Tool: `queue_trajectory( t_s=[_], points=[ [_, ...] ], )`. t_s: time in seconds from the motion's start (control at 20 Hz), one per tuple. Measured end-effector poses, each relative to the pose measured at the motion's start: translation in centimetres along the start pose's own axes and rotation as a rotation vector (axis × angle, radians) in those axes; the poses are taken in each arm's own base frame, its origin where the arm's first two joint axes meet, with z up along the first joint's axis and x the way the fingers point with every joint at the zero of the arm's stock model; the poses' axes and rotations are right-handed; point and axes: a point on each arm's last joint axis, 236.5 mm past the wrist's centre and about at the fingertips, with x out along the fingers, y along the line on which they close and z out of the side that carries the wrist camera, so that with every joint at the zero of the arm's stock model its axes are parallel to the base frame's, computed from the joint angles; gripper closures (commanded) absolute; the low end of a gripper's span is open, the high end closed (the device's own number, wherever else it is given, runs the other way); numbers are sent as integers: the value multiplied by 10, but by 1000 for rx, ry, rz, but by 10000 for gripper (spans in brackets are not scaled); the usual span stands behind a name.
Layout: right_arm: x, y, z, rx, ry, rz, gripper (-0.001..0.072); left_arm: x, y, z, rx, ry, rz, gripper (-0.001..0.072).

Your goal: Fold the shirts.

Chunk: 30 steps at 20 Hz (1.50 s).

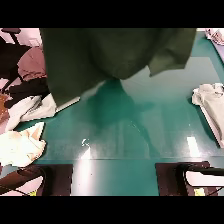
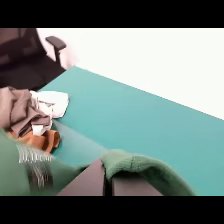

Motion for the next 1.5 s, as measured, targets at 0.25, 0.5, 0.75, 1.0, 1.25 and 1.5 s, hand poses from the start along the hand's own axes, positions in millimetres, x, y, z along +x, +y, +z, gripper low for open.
queue_trajectory(
  t_s=[0.25,0.5,0.75,1.0,1.25,1.5],
  points=[
    [28,-43,-48,32,105,-27,695,21,-117,-145,-31,366,-276,678],
    [13,-102,-115,66,321,-100,692,58,-115,-338,-75,716,-168,676],
    [-29,-163,-205,257,577,-250,559,76,-83,-485,-177,932,-52,266],
    [-83,-211,-248,455,680,-445,457,93,-110,-483,-223,880,-176,265],
    [-120,-223,-223,481,614,-540,280,107,-96,-344,-27,653,-207,266],
    [-138,-189,-225,511,650,-513,128,78,26,-252,158,610,144,267]
  ],
)
